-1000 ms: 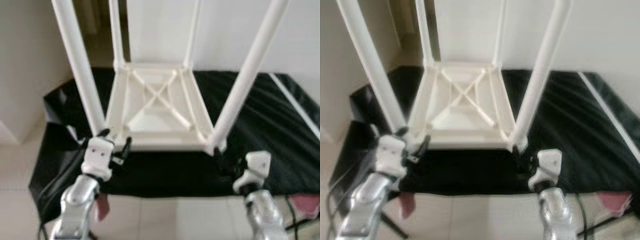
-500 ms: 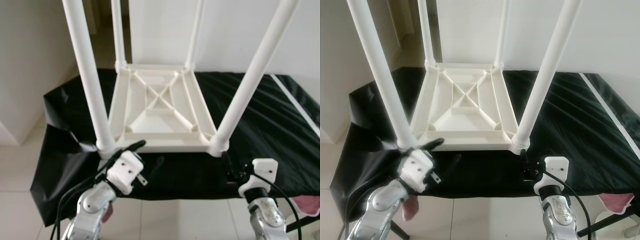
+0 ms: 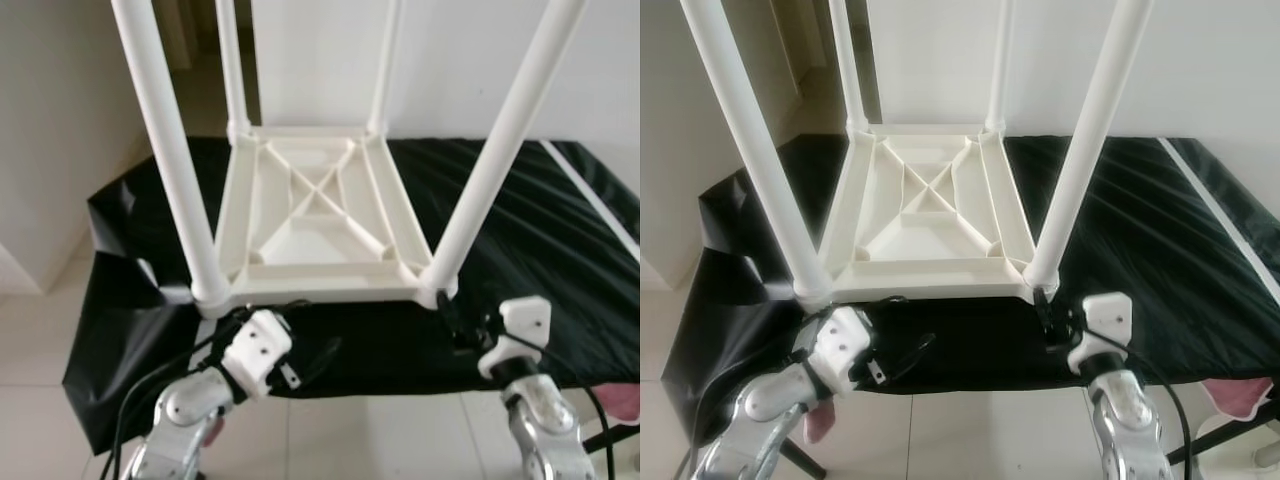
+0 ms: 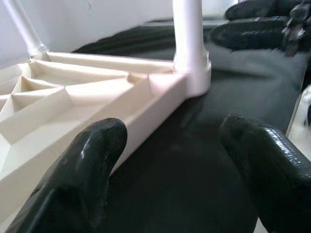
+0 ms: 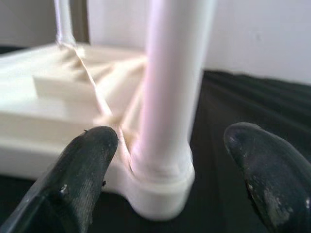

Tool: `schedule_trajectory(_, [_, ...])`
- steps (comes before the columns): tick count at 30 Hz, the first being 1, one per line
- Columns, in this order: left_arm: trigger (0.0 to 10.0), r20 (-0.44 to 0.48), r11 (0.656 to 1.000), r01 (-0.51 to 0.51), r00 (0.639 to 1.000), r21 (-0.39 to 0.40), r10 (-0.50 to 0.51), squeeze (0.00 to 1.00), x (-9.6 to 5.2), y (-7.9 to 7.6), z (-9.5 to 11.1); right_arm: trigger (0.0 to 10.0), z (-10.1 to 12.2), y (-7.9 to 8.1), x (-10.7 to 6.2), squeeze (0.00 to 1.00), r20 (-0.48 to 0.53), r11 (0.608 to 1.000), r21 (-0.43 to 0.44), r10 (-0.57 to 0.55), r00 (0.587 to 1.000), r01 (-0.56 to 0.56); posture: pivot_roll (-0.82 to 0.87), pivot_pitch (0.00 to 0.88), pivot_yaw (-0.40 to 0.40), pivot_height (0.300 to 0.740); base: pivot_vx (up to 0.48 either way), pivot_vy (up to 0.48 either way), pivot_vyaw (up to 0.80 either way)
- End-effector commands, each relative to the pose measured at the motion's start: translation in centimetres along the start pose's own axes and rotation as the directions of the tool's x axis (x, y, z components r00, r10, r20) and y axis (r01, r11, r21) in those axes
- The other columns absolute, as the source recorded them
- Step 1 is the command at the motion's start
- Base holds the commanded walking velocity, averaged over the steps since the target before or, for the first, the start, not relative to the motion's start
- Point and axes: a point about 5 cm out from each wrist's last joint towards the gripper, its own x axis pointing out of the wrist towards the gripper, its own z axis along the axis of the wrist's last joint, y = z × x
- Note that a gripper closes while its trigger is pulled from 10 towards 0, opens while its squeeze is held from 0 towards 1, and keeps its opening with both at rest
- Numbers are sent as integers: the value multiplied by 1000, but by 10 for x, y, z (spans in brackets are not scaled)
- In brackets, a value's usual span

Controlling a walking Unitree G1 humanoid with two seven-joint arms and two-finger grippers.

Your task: Building children table

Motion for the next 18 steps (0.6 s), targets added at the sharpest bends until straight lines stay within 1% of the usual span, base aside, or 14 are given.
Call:
schedule_trajectory(1, [10000,6,998,52,999,-23,-52,0,2,-3,5,10000,1,0,4,0,-2,1000,5,7,1000,-7,24,0,-1,740,0,0,0])
schedule_trajectory(2, [10000,15,995,85,996,-47,-84,0,5,-5,9,10000,7,0,12,0,16,1000,-1,2,1000,-2,24,0,-1,740,0,0,0])
schedule_trajectory(3, [10000,15,995,85,996,-47,-84,0,5,-5,9,10000,7,0,12,0,16,1000,-1,2,1000,-2,24,0,-1,740,0,0,0])
schedule_trajectory(5, [10000,29,990,131,991,-57,-130,0,9,-5,15,10000,17,-2,29,0,50,1000,-6,-20,999,20,25,0,-7,740,0,0,0])
schedule_trajectory(7, [10000,29,990,131,991,-57,-130,0,9,-5,15,10000,17,-2,29,0,50,1000,-6,-20,999,20,25,0,-7,740,0,0,0])
schedule_trajectory(10, [10000,47,989,141,989,-55,-138,0,13,-1,20,10000,23,-3,41,0,58,998,5,-67,996,66,36,0,-14,740,0,0,0])
schedule_trajectory(13, [10000,49,988,144,989,-64,-141,0,13,-1,22,10000,23,-3,43,0,55,997,6,-80,995,80,40,0,-17,740,0,0,0])
schedule_trajectory(16, [10000,36,981,174,984,-84,-172,0,13,-3,22,10000,23,0,51,0,42,995,12,-102,994,101,45,0,-17,740,0,0,0])
schedule_trajectory(17, [10000,21,976,195,981,-94,-194,0,13,-5,20,10000,23,2,57,0,37,994,12,-107,994,107,47,0,-18,740,0,0,0])
schedule_trajectory(18, [10000,21,976,195,981,-94,-194,0,13,-5,20,10000,23,2,57,0,37,994,12,-107,994,107,47,0,-18,740,0,0,0])
